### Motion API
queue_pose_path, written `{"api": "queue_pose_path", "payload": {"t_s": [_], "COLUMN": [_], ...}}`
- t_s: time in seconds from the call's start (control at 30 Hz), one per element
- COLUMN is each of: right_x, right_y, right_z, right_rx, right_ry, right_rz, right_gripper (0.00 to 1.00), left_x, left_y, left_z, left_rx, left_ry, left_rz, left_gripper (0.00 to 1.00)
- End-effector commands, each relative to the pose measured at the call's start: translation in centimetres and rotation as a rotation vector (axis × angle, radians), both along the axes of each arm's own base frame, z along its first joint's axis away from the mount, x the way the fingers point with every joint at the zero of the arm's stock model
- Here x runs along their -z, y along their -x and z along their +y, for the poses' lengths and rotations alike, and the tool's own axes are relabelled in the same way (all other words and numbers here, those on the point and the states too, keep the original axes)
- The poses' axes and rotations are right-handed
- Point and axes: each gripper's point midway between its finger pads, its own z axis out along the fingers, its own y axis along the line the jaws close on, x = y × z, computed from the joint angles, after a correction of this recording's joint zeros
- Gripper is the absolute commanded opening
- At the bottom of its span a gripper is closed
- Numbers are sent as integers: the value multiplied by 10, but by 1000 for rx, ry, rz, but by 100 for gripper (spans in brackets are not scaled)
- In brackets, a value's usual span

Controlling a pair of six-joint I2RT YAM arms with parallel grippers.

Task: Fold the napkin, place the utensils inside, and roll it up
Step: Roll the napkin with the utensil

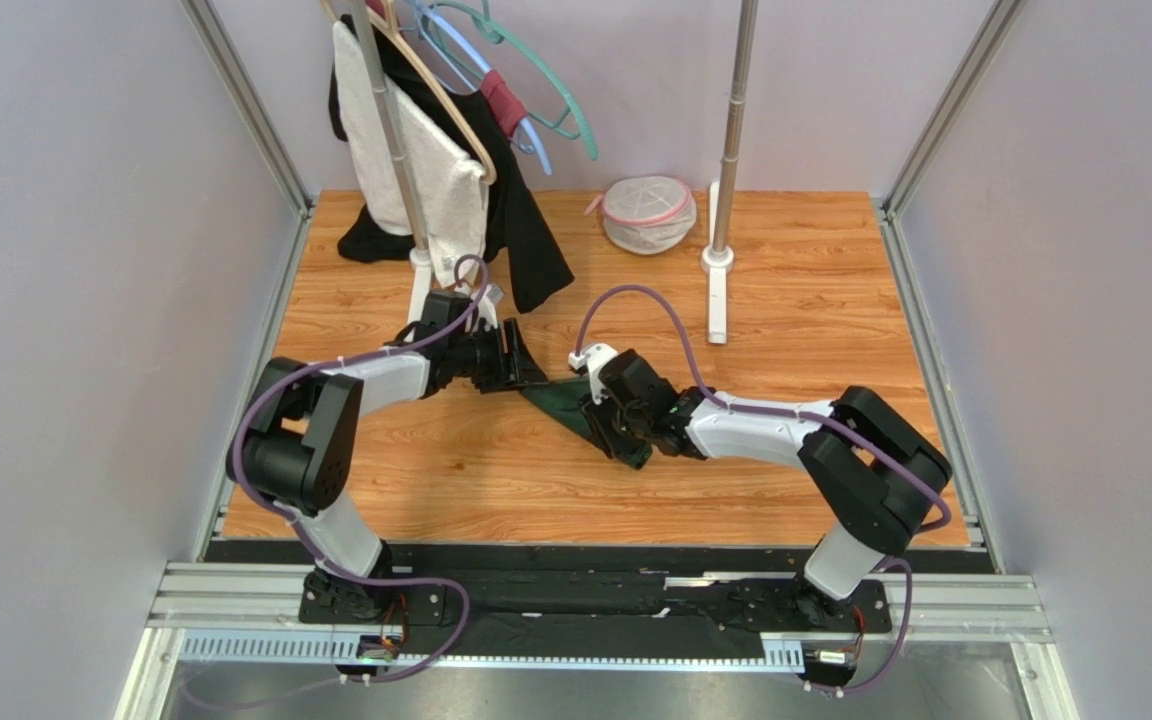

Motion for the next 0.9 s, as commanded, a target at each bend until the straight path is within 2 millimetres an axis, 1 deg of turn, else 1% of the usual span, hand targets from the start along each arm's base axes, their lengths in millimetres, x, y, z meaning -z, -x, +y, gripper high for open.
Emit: {"api": "queue_pose_path", "payload": {"t_s": [0.0, 0.17, 0.2, 0.23, 0.27, 0.3, 0.37, 0.4, 0.43, 0.53, 0.63, 0.87], "right_x": [20, 15, 17, 14, 19, 17, 16, 20, 20, 23, 28, 33], "right_y": [34, 35, 34, 33, 35, 33, 33, 32, 30, 27, 27, 23], "right_z": [-2, 0, 0, 1, 0, 1, 1, 0, -1, -2, -3, -2], "right_rx": [-65, -81, -82, -87, -87, -92, -93, -85, -81, -68, -54, -45], "right_ry": [-127, -256, -267, -297, -301, -317, -353, -355, -367, -373, -368, -368], "right_rz": [252, 397, 421, 451, 482, 495, 542, 562, 576, 594, 614, 633], "right_gripper": [30, 30, 30, 30, 30, 30, 29, 28, 28, 28, 28, 28], "left_x": [-32, -33, -32, -31, -32, -29, -29, -29, -29, -30, -27, -12], "left_y": [-8, -2, 1, 2, 3, 4, 5, 5, 4, 2, 1, 3], "left_z": [13, 28, 31, 32, 33, 33, 33, 33, 32, 29, 26, 14], "left_rx": [-50, -93, -101, -105, -107, -108, -107, -106, -106, -98, -87, -43], "left_ry": [-26, -72, -82, -86, -83, -81, -77, -71, -67, -50, -39, 9], "left_rz": [-144, -202, -213, -218, -226, -231, -240, -249, -252, -263, -254, -205], "left_gripper": [63, 64, 64, 64, 64, 64, 64, 64, 64, 63, 62, 56]}}
